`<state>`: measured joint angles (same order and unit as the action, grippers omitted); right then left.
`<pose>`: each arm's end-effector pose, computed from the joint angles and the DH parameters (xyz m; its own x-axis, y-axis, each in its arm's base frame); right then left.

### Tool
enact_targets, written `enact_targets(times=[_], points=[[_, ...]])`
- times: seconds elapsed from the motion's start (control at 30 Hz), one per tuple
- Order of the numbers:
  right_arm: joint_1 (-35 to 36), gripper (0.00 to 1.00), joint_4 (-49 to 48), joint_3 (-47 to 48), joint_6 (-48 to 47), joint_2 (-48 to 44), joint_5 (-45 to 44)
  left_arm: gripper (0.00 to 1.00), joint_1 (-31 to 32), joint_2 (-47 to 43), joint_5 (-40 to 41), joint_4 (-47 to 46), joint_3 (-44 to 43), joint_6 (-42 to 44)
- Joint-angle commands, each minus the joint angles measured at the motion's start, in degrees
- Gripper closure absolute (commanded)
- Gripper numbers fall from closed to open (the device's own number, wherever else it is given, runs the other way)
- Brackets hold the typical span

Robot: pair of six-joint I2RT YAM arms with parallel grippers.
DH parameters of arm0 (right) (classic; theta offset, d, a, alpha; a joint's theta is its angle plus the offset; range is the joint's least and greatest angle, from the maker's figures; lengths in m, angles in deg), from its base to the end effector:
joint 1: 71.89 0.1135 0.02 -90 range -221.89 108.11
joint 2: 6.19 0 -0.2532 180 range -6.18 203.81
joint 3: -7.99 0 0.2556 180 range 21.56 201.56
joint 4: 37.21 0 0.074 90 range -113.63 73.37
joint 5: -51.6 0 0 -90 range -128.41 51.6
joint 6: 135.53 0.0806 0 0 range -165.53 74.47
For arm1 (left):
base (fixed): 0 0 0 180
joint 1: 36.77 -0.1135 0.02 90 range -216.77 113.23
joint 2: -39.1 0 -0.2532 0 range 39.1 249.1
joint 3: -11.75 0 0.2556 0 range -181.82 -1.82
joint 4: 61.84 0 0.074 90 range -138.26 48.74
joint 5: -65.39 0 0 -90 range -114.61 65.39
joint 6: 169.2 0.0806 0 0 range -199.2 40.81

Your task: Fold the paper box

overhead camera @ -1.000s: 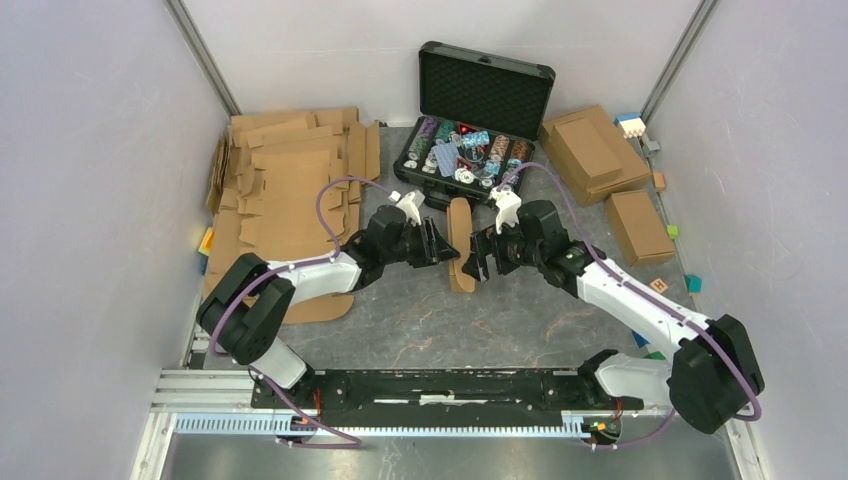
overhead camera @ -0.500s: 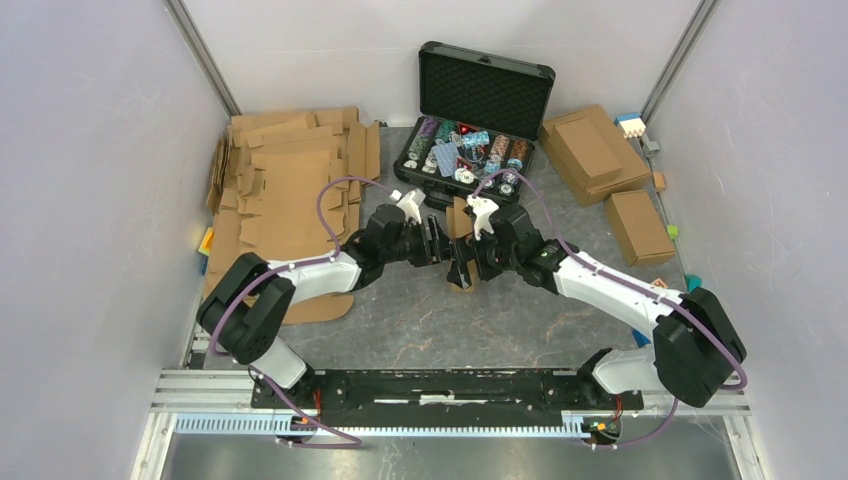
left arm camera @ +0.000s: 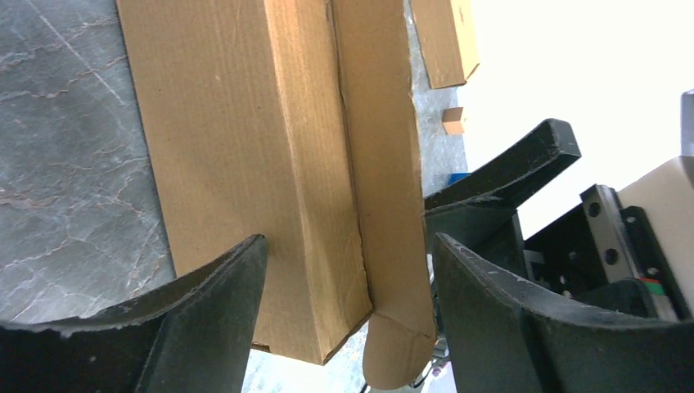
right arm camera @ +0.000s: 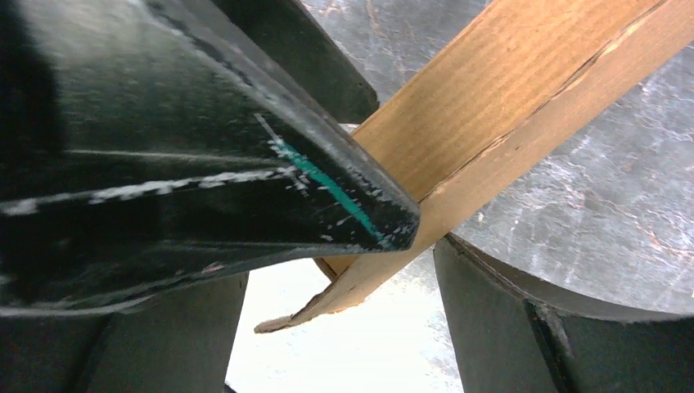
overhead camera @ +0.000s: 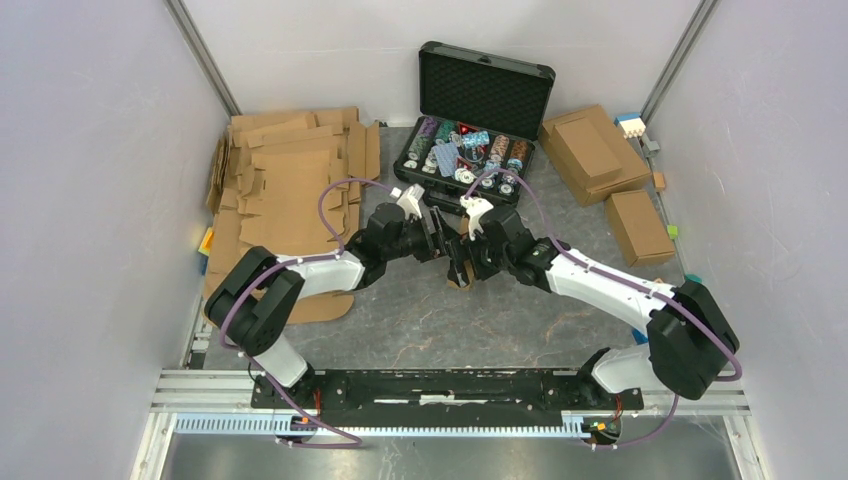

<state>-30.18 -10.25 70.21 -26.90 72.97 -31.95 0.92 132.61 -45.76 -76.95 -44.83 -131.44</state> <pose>0.2388 0.2249 0.1809 -0.7210 -0.2174 -0.6579 -0.5184 0.7993 0.3040 0.2816 -0.2543 0.1572 -0.8405 -0.2824 -0.4625 0.2789 0.5062 -0.8161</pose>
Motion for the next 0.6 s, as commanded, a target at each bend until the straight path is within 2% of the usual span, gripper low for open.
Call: enact_targets(times=[0.0,0.13,0.23,0.4,0.57], points=[[0.47,0.12,1.38,2.2,-1.68,-1.25,-6.09,0.18,0.46,-1.01,-1.82,-5.26,0.39,-3.14],[0.1,0.02,-0.69,-0.9,-0.34,-5.96,-6.96,0.15,0.33,-2.51,-1.45,-4.46,1.92,-2.61],[-1.2,0.02,-2.42,-1.88,0.24,-7.54,-2.12,0.14,0.0,-3.3,-2.02,-4.23,3.01,-2.24],[-4.5,0.02,-4.67,-1.74,2.1,-5.09,6.22,0.14,-2.27,-6.1,-3.87,-4.04,5.51,-1.55],[-6.24,0.02,-8.33,-3.07,3.39,-6.64,9.73,0.11,-5.89,-9.86,-6.6,-1.75,7.77,0.44]])
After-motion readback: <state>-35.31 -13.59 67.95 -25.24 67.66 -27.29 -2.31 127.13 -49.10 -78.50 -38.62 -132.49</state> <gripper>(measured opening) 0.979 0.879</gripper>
